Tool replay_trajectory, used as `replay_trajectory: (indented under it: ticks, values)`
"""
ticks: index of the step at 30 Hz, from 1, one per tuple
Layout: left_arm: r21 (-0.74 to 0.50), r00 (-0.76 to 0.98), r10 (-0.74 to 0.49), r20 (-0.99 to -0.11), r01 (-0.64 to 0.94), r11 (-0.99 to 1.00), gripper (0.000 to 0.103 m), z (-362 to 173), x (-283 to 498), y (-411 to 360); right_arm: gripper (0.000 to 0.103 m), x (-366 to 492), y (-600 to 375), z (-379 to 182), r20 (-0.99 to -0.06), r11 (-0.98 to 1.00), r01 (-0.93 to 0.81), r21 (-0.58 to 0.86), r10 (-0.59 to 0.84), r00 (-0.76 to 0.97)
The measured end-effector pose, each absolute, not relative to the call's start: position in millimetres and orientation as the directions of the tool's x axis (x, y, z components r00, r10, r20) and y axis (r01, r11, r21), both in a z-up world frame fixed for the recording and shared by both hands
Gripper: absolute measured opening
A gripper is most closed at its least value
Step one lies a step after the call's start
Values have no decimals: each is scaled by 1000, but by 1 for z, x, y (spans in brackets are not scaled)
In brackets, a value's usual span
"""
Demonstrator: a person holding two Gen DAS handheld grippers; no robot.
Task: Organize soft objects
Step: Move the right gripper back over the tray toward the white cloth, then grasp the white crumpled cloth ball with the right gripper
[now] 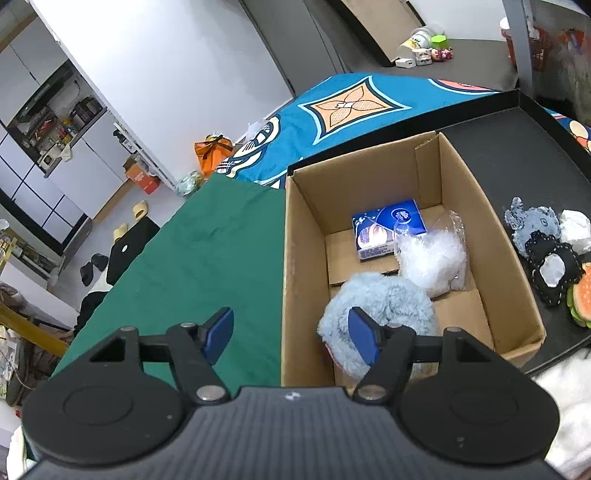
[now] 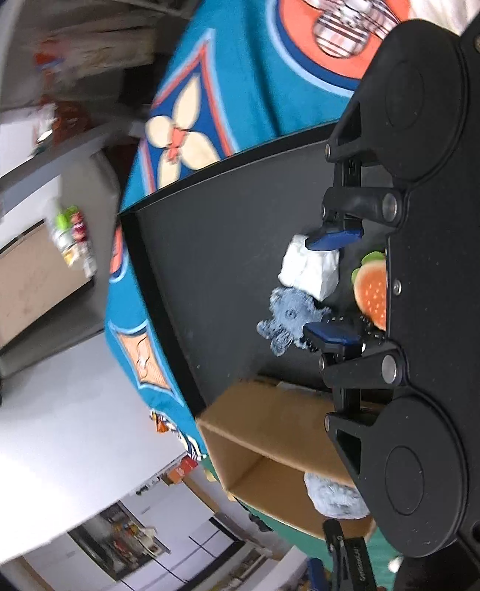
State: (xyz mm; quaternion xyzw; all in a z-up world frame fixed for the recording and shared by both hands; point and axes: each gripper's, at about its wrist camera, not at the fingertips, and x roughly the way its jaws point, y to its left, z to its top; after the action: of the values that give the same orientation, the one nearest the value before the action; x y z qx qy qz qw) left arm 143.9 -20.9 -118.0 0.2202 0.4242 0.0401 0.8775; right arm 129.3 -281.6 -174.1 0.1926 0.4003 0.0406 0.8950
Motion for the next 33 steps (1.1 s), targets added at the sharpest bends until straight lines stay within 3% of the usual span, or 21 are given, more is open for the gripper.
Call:
replay_trajectory:
  ticks: [4, 15, 17, 18, 19, 20, 33]
  values:
    - [403, 621, 257, -740, 103, 909, 73, -119, 150, -26, 53, 137, -290, -180, -700, 910, 113, 398, 222, 679]
    - [436, 604, 295, -740, 98, 895, 78, -125, 171, -48, 53, 155, -292, -206, -739, 874, 196, 446, 235, 632]
    - [438, 600, 300, -741, 94, 894, 79, -126, 174, -49, 50, 158, -291, -210, -755, 871, 206, 446, 242, 610]
    - [438, 599, 301, -742, 95, 894, 80, -127, 176, -51, 46, 159, -291, -213, -759, 868, 205, 451, 252, 600]
    - [441, 598, 302, -742, 97, 892, 80, -127, 177, -51, 35, 159, -291, -214, -755, 861, 209, 464, 261, 601]
    - [444, 598, 305, -741, 97, 891, 80, -127, 178, -52, 33, 160, -291, -214, -757, 858, 214, 468, 264, 598]
    - [445, 591, 311, -744, 91, 891, 81, -125, 184, -45, 32, 157, -290, -194, -727, 872, 200, 447, 225, 649]
